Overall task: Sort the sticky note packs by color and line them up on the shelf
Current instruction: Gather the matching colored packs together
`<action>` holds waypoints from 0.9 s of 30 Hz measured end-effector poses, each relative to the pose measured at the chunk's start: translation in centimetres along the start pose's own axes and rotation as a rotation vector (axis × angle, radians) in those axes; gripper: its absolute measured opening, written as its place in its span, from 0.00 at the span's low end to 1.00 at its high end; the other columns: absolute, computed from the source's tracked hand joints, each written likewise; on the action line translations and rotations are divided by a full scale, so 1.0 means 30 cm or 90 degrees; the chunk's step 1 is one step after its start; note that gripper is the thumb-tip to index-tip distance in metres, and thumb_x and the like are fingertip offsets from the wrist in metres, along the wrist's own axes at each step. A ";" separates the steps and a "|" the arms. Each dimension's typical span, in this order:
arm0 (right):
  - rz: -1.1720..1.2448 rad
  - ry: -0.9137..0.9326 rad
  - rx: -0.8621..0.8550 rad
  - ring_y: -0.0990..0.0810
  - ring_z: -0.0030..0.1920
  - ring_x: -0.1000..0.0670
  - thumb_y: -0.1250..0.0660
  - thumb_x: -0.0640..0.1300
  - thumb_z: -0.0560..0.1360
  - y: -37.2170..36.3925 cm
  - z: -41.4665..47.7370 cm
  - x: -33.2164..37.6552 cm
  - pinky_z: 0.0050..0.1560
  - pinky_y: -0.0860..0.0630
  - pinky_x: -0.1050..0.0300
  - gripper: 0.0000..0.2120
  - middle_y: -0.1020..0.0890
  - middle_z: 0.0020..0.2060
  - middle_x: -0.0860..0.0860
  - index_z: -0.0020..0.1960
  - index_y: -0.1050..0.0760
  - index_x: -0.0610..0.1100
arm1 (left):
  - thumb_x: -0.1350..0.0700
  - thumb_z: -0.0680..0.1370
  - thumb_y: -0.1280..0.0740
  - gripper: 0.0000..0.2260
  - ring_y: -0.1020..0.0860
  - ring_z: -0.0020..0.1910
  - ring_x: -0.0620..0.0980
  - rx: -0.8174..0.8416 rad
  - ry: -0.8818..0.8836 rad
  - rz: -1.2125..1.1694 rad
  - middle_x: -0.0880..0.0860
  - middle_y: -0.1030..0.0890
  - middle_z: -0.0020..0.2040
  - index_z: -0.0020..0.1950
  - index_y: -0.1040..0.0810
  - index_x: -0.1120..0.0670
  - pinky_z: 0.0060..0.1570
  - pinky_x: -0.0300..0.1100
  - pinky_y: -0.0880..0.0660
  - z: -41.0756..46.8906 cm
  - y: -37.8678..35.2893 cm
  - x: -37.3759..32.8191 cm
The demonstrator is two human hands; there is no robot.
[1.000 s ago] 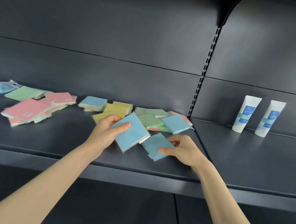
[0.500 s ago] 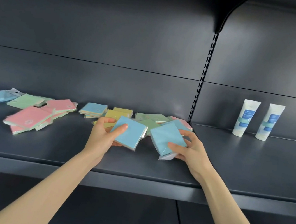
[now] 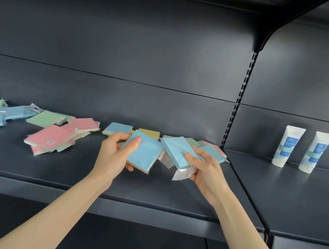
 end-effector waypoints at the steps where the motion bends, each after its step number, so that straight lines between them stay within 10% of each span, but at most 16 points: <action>1: -0.002 -0.001 -0.001 0.18 0.39 0.51 0.34 0.37 0.75 -0.015 0.006 -0.004 0.37 0.22 0.60 0.09 0.16 0.43 0.47 0.56 0.25 0.40 | 0.54 0.77 0.32 0.07 0.20 0.35 0.46 0.010 -0.002 0.011 0.53 0.18 0.41 0.52 0.25 0.55 0.25 0.38 0.28 0.006 0.014 -0.003; 18: -0.040 0.093 -0.084 0.17 0.43 0.46 0.33 0.31 0.72 -0.472 0.163 -0.069 0.41 0.23 0.53 0.16 0.17 0.50 0.47 0.59 0.26 0.43 | 0.59 0.80 0.40 0.08 0.25 0.40 0.47 0.077 0.019 0.014 0.48 0.25 0.46 0.58 0.27 0.53 0.26 0.35 0.29 0.203 0.492 -0.023; 23: -0.104 0.098 -0.130 0.17 0.38 0.46 0.33 0.30 0.72 -0.578 0.169 -0.120 0.36 0.24 0.58 0.17 0.17 0.47 0.52 0.57 0.26 0.46 | 0.61 0.79 0.40 0.10 0.24 0.47 0.45 0.142 0.021 0.096 0.47 0.24 0.51 0.59 0.29 0.52 0.45 0.47 0.23 0.275 0.601 -0.003; 27: -0.180 0.106 -0.183 0.17 0.36 0.44 0.32 0.32 0.71 -0.586 0.185 -0.105 0.44 0.22 0.53 0.18 0.18 0.51 0.53 0.57 0.26 0.47 | 0.61 0.79 0.38 0.11 0.22 0.46 0.45 0.182 -0.020 0.153 0.50 0.21 0.53 0.60 0.30 0.52 0.40 0.29 0.29 0.355 0.597 -0.008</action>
Point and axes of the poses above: each hand's wrist, its own z-axis towards the middle knuckle, its own y-axis out of the back of the hand, x = y × z, the point moved 7 cm from there along z, towards the middle knuckle
